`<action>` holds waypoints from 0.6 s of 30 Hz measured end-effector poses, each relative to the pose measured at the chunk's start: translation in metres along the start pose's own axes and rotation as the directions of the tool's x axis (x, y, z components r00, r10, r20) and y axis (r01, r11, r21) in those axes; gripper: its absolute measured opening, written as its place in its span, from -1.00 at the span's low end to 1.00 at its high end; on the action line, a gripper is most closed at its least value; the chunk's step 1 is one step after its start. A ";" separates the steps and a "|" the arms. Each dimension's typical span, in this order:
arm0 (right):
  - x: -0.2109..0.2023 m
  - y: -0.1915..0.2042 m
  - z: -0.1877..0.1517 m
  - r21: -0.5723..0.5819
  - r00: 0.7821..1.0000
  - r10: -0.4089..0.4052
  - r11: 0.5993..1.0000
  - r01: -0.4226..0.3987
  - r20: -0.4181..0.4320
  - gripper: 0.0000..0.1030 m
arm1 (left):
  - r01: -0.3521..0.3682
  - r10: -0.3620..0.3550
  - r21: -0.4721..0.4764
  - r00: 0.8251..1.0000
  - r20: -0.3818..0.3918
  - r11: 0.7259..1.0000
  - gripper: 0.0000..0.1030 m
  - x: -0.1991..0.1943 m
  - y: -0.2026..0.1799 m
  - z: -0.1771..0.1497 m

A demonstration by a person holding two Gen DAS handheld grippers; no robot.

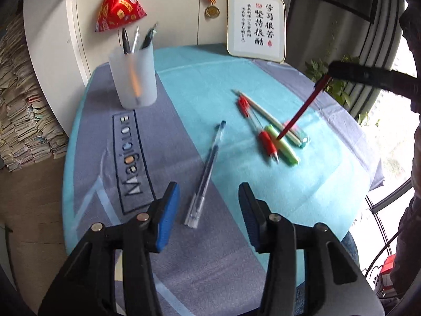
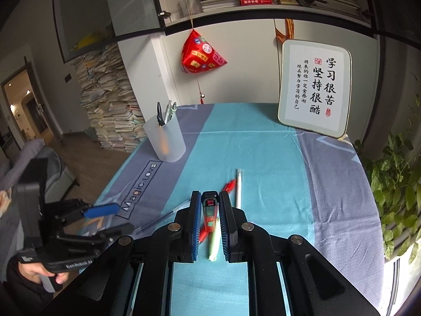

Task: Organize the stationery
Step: 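Drop the red box cutter into the cup with the right tool while the left tool carries the blue pen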

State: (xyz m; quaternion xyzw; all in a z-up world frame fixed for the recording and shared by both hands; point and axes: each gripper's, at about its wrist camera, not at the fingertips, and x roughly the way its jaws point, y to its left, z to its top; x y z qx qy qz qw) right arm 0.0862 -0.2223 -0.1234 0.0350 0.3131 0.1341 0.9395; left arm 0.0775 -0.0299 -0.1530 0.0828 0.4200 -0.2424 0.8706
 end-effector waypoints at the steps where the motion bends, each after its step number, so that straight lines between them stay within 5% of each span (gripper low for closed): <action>1: 0.001 0.000 -0.001 -0.001 1.000 -0.001 1.000 0.001 -0.001 -0.71 | -0.004 0.004 0.013 1.000 -0.009 1.000 -0.13 0.006 -0.001 -0.002; 4: 0.001 -0.003 0.000 0.008 1.000 0.002 1.000 -0.002 -0.004 -0.71 | 0.007 -0.007 0.015 1.000 -0.001 1.000 -0.40 0.025 0.006 -0.008; 5: 0.001 -0.004 0.000 0.014 1.000 0.004 1.000 -0.003 -0.002 -0.71 | 0.014 -0.014 0.013 1.000 0.001 1.000 -0.80 0.027 0.008 -0.007; 8: -0.002 -0.006 0.002 0.025 1.000 0.005 1.000 -0.005 0.005 -0.71 | 0.082 -0.083 -0.055 0.996 -0.014 0.995 -0.82 0.025 0.021 0.000; 18: -0.008 -0.002 0.018 0.035 0.999 0.037 0.999 -0.038 0.037 -0.71 | 0.013 -0.017 0.046 0.995 0.096 0.999 -0.82 -0.044 0.032 0.045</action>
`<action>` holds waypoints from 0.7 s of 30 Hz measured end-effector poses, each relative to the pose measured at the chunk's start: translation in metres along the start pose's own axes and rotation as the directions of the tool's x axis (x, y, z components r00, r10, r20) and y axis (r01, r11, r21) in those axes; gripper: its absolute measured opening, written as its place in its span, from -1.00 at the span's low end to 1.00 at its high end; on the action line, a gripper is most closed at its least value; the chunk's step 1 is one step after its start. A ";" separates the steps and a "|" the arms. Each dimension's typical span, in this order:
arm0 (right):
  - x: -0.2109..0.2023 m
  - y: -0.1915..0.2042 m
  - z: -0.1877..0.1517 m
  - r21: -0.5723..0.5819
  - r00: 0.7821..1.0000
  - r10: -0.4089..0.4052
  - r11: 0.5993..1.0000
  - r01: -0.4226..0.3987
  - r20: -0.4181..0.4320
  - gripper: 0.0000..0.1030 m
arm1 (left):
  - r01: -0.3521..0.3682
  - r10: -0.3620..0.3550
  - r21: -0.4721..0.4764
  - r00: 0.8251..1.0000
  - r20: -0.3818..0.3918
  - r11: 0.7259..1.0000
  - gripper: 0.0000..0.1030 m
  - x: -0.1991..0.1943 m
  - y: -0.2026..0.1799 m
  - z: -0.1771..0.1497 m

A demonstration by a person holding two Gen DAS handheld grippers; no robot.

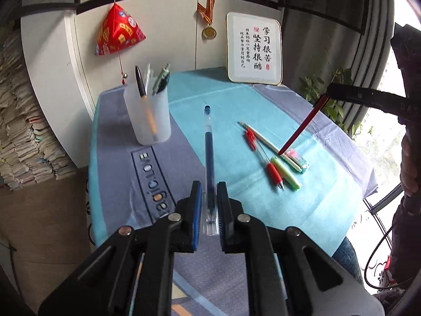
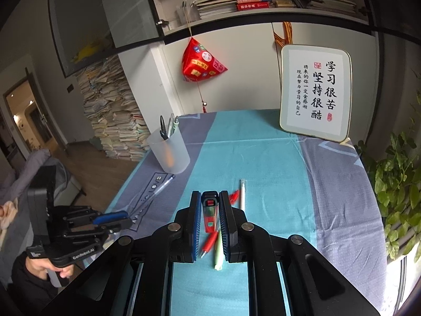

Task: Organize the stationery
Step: 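Drop the red box cutter into the cup with the right tool while the left tool carries the blue pen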

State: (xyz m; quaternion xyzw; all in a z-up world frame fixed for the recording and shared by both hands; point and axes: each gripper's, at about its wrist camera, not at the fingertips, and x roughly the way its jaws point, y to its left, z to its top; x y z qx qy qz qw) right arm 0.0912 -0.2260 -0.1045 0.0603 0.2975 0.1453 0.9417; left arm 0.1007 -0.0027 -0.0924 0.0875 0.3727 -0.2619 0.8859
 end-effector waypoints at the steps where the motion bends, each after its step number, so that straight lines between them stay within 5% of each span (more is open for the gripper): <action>1: 0.000 0.002 0.004 -0.005 1.000 0.008 1.000 -0.008 0.006 -0.71 | -0.013 0.013 0.010 1.000 0.008 1.000 -0.82 -0.005 0.004 0.008; 4: 0.001 0.010 0.019 -0.020 0.999 0.029 0.999 -0.028 0.020 -0.71 | -0.035 0.035 0.040 0.999 0.010 0.999 -0.82 -0.018 0.015 0.024; 13: 0.008 0.031 0.068 -0.065 0.995 0.080 0.995 -0.076 0.064 -0.71 | -0.035 0.062 0.147 0.981 -0.185 0.989 -0.82 -0.015 0.057 0.084; 16: 0.015 0.036 0.086 -0.059 0.992 0.105 0.993 -0.100 0.073 -0.71 | -0.024 0.076 0.191 0.960 -0.268 0.981 -0.82 -0.007 0.063 0.099; 21: 0.029 0.049 0.114 -0.073 0.989 0.119 0.991 -0.113 0.092 -0.71 | -0.061 0.179 0.292 0.900 -0.397 0.955 -0.82 0.014 0.064 0.109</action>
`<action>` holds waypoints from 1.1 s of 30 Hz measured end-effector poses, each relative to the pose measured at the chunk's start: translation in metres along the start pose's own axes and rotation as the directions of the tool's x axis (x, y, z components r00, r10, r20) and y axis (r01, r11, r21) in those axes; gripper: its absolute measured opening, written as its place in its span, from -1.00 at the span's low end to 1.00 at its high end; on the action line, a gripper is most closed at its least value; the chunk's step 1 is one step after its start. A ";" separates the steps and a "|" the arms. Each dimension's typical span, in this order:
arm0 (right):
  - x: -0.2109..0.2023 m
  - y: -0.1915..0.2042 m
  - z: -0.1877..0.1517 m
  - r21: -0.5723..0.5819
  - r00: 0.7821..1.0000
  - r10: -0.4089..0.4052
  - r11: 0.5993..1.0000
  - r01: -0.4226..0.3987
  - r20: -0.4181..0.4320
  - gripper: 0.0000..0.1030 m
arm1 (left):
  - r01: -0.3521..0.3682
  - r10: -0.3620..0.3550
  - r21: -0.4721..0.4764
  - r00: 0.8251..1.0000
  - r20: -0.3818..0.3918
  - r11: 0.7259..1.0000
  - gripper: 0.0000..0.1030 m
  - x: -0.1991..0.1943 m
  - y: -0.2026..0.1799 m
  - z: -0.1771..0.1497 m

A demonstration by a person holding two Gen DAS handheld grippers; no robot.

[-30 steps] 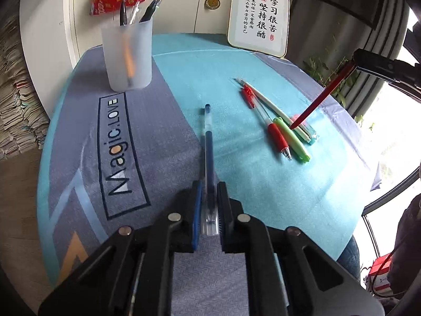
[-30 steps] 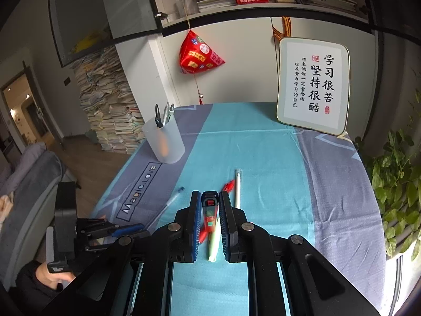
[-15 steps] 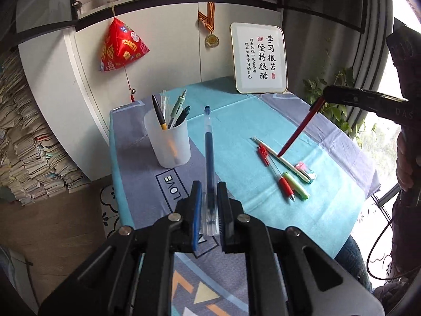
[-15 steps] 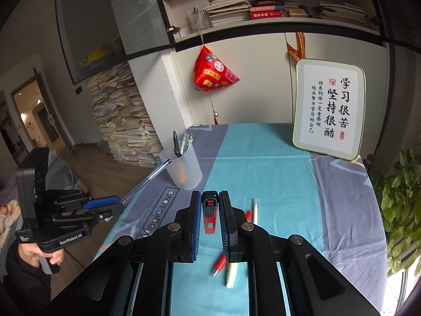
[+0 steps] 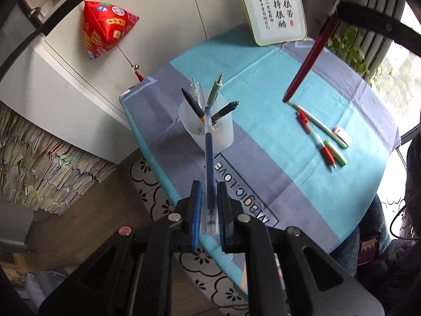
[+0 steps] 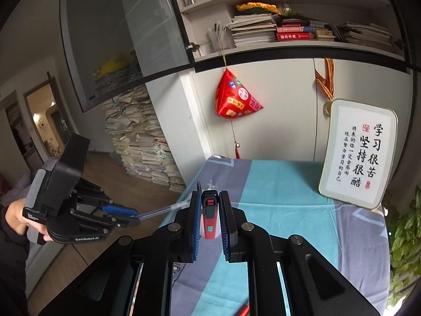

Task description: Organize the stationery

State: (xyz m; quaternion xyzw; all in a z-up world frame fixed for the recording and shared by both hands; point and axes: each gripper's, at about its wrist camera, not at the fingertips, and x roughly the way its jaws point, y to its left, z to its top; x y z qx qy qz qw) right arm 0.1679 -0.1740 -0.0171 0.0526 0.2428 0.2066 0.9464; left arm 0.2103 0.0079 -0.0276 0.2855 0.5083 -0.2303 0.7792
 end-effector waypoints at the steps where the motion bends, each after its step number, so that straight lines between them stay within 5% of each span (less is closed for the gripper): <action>1: 0.004 0.002 0.005 0.000 1.000 0.004 1.000 -0.004 0.004 -0.71 | -0.019 0.019 0.018 0.999 -0.026 1.000 -0.82 0.003 0.000 0.003; 6: 0.036 0.012 0.028 -0.001 1.000 0.009 1.000 -0.009 0.017 -0.71 | -0.081 0.091 0.089 0.989 -0.118 0.993 -0.82 0.017 -0.003 0.028; 12: 0.098 0.004 0.023 0.068 1.000 -0.011 0.998 0.011 -0.010 -0.69 | -0.068 0.085 0.100 0.980 -0.177 0.993 -0.81 0.028 0.003 0.040; 23: 0.156 -0.023 -0.017 0.270 0.980 0.181 0.951 -0.153 -0.083 -0.69 | -0.042 0.040 -0.018 0.993 -0.108 0.999 -0.73 0.024 0.019 0.042; 25: 0.159 -0.023 -0.020 0.280 0.977 0.183 0.949 -0.146 -0.109 -0.53 | -0.044 0.040 -0.043 0.996 -0.077 0.998 -0.63 0.019 0.023 0.042; 27: 0.154 -0.019 -0.021 0.232 0.985 0.137 0.966 -0.110 -0.104 -0.05 | -0.046 0.043 -0.061 0.998 -0.046 0.997 -0.25 0.017 0.025 0.035; 29: 0.143 -0.015 -0.022 0.177 0.994 0.080 0.982 -0.066 -0.074 0.18 | -0.048 0.048 -0.097 0.999 0.001 0.994 0.01 0.015 0.029 0.018; 30: 0.136 -0.015 -0.022 0.163 0.996 0.069 0.985 -0.060 -0.053 0.19 | -0.045 0.047 -0.113 0.999 0.011 0.993 0.22 0.017 0.029 0.008; 33: 0.112 -0.017 -0.025 0.135 0.999 0.042 0.990 -0.039 -0.020 0.29 | 0.020 -0.018 -0.162 1.000 0.014 0.987 0.29 0.040 0.029 -0.029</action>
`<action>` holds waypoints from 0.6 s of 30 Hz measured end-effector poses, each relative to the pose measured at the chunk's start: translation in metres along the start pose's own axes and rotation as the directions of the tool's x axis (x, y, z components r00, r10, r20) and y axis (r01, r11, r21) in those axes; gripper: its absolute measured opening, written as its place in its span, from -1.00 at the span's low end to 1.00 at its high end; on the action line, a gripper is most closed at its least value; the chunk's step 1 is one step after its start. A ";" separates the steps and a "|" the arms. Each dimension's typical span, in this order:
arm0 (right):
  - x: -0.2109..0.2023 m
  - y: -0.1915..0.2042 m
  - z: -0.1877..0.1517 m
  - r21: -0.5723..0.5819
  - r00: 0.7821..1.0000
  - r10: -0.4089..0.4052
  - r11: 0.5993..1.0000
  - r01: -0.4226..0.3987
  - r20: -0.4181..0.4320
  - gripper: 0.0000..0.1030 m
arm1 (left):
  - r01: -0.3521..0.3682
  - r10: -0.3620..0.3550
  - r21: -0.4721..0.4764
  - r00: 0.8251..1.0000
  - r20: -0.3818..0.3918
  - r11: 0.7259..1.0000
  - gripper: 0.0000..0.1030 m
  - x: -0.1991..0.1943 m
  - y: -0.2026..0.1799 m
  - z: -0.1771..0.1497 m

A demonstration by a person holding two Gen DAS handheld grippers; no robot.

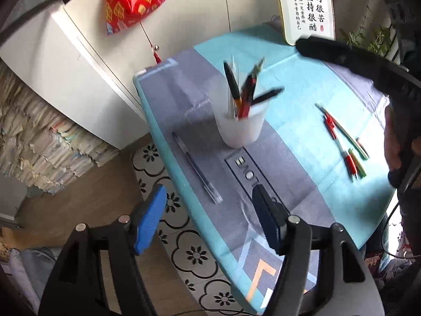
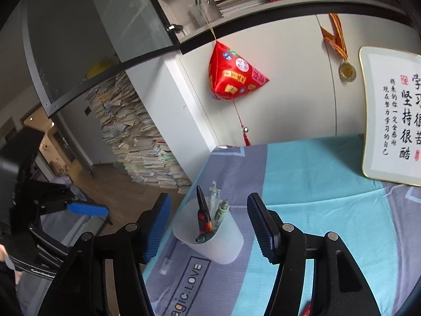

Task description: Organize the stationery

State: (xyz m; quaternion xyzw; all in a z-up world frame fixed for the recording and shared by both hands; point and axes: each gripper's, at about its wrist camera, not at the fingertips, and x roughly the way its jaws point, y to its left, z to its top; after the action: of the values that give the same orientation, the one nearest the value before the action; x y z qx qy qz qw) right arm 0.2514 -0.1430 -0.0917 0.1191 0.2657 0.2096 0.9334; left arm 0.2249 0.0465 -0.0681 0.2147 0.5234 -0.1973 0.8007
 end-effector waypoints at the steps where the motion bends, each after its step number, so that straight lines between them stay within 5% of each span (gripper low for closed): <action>1: -0.008 -0.001 -0.002 -0.014 1.000 -0.006 1.000 0.006 0.012 0.33 | -0.003 0.003 -0.025 1.000 -0.008 1.000 0.29 0.013 0.002 -0.009; 4: -0.028 -0.005 -0.010 -0.015 0.999 -0.011 1.000 0.012 0.040 0.34 | -0.041 0.042 -0.139 0.999 0.007 0.989 0.25 0.053 0.009 -0.025; 7: -0.043 -0.009 -0.019 -0.010 0.999 0.001 1.000 -0.001 0.040 0.34 | 0.081 -0.075 -0.241 0.997 0.032 0.967 0.10 0.077 0.015 -0.030; 14: -0.082 -0.024 -0.056 0.010 0.998 -0.034 0.999 0.034 0.059 0.34 | 0.071 -0.060 -0.239 0.997 0.053 0.968 0.11 0.108 0.000 -0.020; 16: -0.088 -0.032 -0.065 0.037 0.998 -0.031 0.999 0.029 0.054 0.34 | 0.060 -0.033 -0.236 0.993 0.117 0.970 -0.06 0.104 -0.001 -0.021; 18: -0.093 -0.041 -0.071 0.064 0.998 -0.040 0.997 0.036 0.057 0.34 | 0.061 -0.030 -0.251 0.992 0.125 0.966 -0.79 0.101 0.003 -0.023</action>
State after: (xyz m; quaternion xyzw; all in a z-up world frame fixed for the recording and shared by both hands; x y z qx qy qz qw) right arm 0.1545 -0.2136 -0.1228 0.1491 0.2473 0.1798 0.9404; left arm 0.2469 0.0526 -0.1689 0.0858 0.4999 -0.1595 0.8469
